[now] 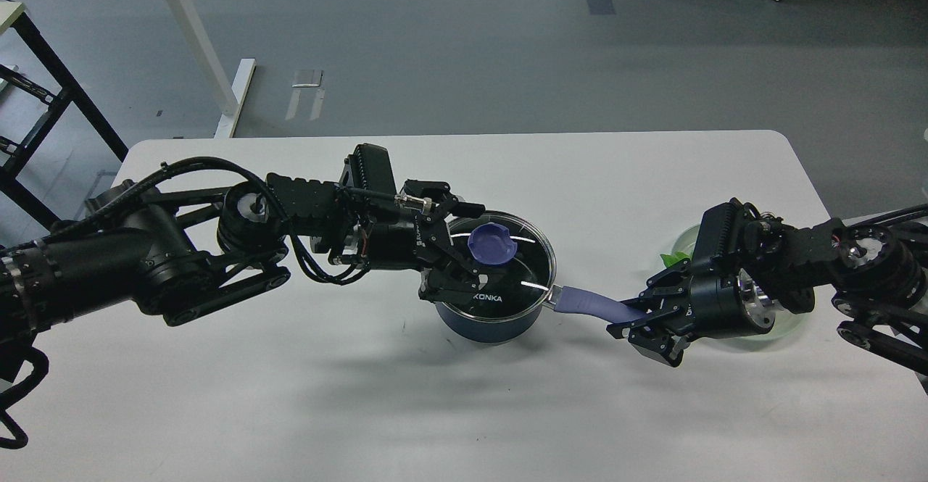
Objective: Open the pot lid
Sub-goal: 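Reach the left gripper over the pot and grasp the purple lid knob, then lift the glass lid off the pot with the left gripper, moving it away, then lower the glass lid onto the table beside the pot with the left gripper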
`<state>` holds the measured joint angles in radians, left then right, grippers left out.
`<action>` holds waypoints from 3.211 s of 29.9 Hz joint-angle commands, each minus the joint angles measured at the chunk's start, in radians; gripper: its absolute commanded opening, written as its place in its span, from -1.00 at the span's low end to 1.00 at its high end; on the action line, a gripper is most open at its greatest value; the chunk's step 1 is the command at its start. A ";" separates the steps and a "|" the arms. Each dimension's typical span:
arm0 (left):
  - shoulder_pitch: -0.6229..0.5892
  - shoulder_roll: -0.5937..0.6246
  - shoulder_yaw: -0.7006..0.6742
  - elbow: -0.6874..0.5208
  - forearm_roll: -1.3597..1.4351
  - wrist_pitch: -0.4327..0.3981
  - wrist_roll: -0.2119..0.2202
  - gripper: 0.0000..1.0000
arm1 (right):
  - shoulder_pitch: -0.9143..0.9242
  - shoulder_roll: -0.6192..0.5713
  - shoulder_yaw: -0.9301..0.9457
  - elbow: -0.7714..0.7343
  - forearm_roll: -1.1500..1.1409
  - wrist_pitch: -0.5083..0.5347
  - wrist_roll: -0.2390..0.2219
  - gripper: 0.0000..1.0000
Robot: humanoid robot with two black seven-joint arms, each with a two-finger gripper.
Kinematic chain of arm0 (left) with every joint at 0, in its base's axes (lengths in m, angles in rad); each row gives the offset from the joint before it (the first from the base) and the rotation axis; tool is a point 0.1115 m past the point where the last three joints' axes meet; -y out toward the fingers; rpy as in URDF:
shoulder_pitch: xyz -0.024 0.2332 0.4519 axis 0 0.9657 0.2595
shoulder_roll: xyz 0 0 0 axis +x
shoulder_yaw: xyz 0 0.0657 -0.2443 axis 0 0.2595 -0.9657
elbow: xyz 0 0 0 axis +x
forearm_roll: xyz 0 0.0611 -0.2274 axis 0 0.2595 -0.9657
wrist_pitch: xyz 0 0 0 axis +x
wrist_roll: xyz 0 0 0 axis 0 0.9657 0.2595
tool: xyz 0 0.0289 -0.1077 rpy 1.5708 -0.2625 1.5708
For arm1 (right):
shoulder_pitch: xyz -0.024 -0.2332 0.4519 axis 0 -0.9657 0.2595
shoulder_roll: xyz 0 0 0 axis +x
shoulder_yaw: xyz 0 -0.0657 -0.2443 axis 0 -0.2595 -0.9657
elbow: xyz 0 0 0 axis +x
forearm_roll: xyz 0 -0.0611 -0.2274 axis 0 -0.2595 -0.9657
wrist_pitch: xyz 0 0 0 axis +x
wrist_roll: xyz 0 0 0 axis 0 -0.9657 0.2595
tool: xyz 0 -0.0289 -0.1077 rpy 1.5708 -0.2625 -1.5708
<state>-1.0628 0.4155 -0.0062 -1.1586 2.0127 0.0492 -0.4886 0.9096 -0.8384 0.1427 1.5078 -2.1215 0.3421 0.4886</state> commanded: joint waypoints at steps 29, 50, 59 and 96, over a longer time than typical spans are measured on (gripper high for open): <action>-0.005 -0.080 0.009 0.094 -0.011 0.014 0.000 -0.25 | -0.003 -0.005 0.000 0.000 0.000 0.000 0.000 -0.37; -0.031 0.426 0.023 -0.081 -0.121 0.101 0.000 -0.26 | -0.003 -0.002 0.000 0.000 0.002 -0.002 0.000 -0.37; 0.207 0.643 0.031 -0.078 -0.195 0.239 0.000 -0.25 | -0.003 -0.005 0.000 0.000 0.002 -0.002 0.000 -0.37; 0.455 0.555 0.075 0.120 -0.204 0.440 0.000 0.44 | -0.008 -0.005 0.000 0.000 0.002 -0.003 0.000 -0.35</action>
<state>-0.6093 0.9773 0.0658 -1.0466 1.8086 0.4891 -0.4888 0.9019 -0.8432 0.1426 1.5080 -2.1199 0.3390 0.4890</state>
